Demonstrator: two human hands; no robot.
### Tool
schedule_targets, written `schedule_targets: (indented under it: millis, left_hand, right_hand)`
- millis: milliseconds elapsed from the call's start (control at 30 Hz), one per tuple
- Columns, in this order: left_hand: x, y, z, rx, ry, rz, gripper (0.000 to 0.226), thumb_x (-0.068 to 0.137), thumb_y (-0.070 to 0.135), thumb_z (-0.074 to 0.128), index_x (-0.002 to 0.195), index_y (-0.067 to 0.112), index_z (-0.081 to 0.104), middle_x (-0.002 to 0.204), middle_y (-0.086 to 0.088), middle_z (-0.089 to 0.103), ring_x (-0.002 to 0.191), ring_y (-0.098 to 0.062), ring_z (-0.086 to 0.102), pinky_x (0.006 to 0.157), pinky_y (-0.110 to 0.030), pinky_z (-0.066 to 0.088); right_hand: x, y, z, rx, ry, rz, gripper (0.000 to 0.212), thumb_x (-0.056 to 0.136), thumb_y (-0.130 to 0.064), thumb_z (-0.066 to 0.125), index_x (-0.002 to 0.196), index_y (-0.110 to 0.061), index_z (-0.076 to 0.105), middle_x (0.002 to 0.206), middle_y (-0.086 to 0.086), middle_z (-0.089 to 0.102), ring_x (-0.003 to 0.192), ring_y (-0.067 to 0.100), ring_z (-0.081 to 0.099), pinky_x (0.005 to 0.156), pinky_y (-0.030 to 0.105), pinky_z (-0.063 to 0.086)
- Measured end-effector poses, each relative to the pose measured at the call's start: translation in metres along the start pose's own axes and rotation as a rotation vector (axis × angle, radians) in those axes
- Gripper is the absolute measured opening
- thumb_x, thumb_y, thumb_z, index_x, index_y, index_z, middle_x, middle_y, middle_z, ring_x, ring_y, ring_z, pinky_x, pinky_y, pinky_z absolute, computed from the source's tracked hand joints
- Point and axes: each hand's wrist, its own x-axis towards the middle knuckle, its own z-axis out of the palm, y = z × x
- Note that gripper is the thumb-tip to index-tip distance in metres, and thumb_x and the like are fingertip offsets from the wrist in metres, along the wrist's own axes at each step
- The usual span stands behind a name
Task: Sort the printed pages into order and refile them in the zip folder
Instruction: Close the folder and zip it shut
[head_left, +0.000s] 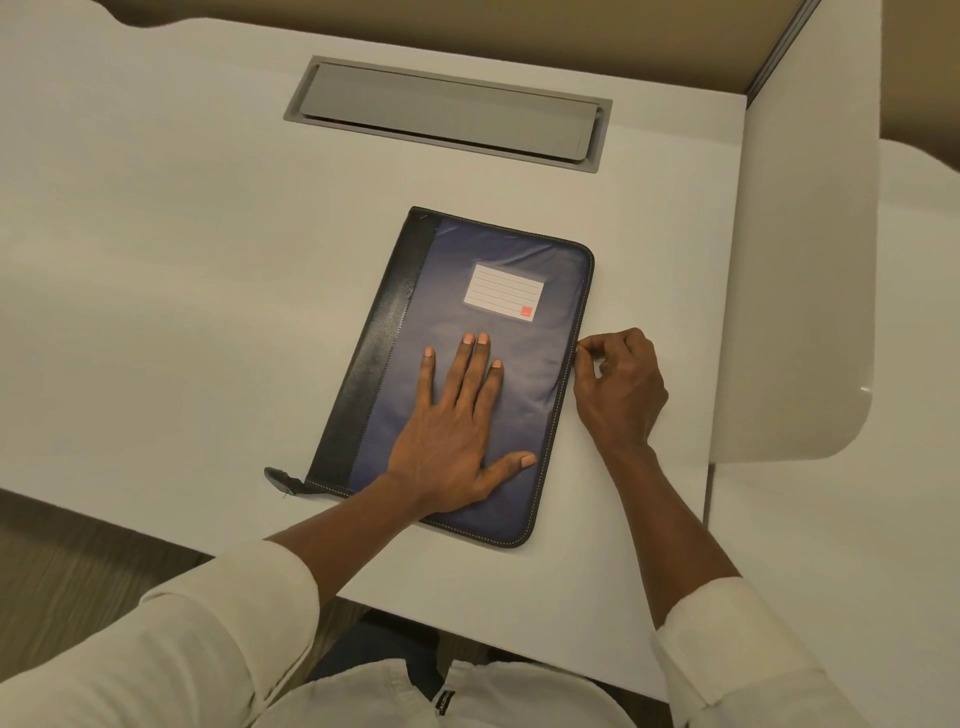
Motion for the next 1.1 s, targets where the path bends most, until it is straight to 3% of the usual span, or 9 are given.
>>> schedule_targets:
  millis: [333, 600, 733, 867, 967, 1100]
  left_hand:
    - [0.001, 0.0, -0.005, 0.003, -0.04, 0.002, 0.113, 0.093, 0.09, 0.018, 0.167, 0.008, 0.0, 0.174, -0.018, -0.016, 0.161, -0.034, -0.017, 0.125, -0.067, 0.005]
    - [0.003, 0.0, -0.005, -0.054, -0.023, -0.008, 0.112, 0.093, 0.09, 0.022, 0.168, 0.009, 0.007, 0.175, -0.016, -0.012, 0.162, -0.033, -0.013, 0.125, -0.067, 0.008]
    - [0.006, 0.002, -0.005, -0.111, 0.009, -0.056, 0.115, 0.088, 0.094, 0.028, 0.166, 0.009, 0.026, 0.176, -0.015, 0.002, 0.163, -0.03, -0.004, 0.125, -0.067, 0.011]
    - [0.03, 0.003, -0.012, -0.183, 0.111, -0.084, 0.105, 0.085, 0.093, 0.042, 0.15, 0.012, 0.051, 0.169, -0.017, 0.027, 0.158, -0.035, 0.022, 0.125, -0.063, 0.017]
    - [0.062, -0.003, -0.02, -0.195, 0.092, -0.042, 0.119, 0.078, 0.1, 0.042, 0.157, 0.012, 0.041, 0.173, -0.018, 0.014, 0.162, -0.034, 0.008, 0.126, -0.063, 0.012]
    - [0.091, -0.014, -0.029, -0.12, -0.042, 0.042, 0.143, 0.066, 0.109, 0.034, 0.168, 0.012, 0.012, 0.174, -0.017, -0.016, 0.16, -0.033, -0.021, 0.126, -0.065, 0.003]
  right_hand:
    - [0.031, -0.001, 0.006, 0.015, -0.001, -0.006, 0.004, 0.094, -0.024, 0.073, 0.095, -0.021, 0.071, 0.098, 0.001, 0.065, 0.082, 0.019, 0.062, 0.063, 0.029, 0.049]
    - [0.041, 0.002, 0.005, 0.056, -0.062, -0.004, 0.006, 0.094, -0.018, 0.074, 0.099, -0.02, 0.073, 0.099, -0.001, 0.066, 0.079, 0.016, 0.064, 0.065, 0.024, 0.044]
    - [0.035, 0.005, 0.004, 0.069, -0.071, -0.023, 0.006, 0.093, -0.015, 0.073, 0.096, -0.02, 0.072, 0.096, -0.002, 0.065, 0.076, 0.014, 0.062, 0.063, 0.03, 0.052]
    - [0.035, 0.003, 0.006, 0.051, -0.049, -0.005, 0.004, 0.093, -0.016, 0.074, 0.096, -0.018, 0.072, 0.097, -0.001, 0.066, 0.076, 0.015, 0.064, 0.062, 0.027, 0.049]
    - [0.039, 0.001, 0.005, 0.026, -0.039, 0.0, 0.004, 0.093, -0.019, 0.075, 0.097, -0.019, 0.074, 0.1, -0.001, 0.067, 0.072, 0.015, 0.065, 0.061, 0.023, 0.045]
    - [0.048, 0.001, 0.006, -0.009, -0.031, 0.0, 0.002, 0.092, -0.02, 0.076, 0.092, -0.021, 0.074, 0.099, -0.005, 0.066, 0.066, 0.016, 0.063, 0.058, 0.022, 0.037]
